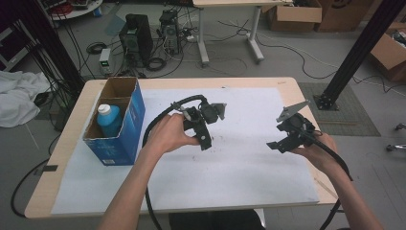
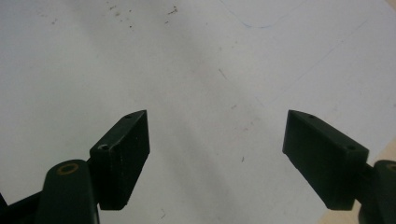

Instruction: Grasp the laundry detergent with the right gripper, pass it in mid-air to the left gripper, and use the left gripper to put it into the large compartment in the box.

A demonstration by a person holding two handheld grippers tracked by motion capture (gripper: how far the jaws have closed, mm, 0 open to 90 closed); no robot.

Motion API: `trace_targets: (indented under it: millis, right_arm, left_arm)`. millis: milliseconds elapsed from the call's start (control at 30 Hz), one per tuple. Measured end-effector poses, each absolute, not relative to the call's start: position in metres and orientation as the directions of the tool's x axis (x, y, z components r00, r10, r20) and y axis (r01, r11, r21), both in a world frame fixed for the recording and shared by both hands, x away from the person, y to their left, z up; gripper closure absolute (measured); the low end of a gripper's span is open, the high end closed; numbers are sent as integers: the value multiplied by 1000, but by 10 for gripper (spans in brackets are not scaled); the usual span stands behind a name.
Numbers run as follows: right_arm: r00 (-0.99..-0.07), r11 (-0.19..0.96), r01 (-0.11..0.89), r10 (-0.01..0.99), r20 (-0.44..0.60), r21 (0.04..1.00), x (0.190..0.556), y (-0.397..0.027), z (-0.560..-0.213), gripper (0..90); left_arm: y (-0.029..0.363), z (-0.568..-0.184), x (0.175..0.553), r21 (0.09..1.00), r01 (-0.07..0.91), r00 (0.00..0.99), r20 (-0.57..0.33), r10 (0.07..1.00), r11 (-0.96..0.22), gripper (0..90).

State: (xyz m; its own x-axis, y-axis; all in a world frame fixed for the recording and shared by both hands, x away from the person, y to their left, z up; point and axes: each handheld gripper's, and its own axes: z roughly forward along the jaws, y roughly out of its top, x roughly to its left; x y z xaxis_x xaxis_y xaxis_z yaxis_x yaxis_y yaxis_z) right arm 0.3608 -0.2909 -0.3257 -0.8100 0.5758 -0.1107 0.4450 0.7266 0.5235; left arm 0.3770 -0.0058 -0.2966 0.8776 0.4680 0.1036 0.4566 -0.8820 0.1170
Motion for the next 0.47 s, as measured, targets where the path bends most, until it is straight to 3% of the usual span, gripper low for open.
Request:
trace_targets:
  millis: [467]
  right_arm:
    - [-811,726,441,574,-111,528,360,-290,-324,228]
  left_arm:
    - [-5,-296,373,116,459,875,111,471,-881,163]
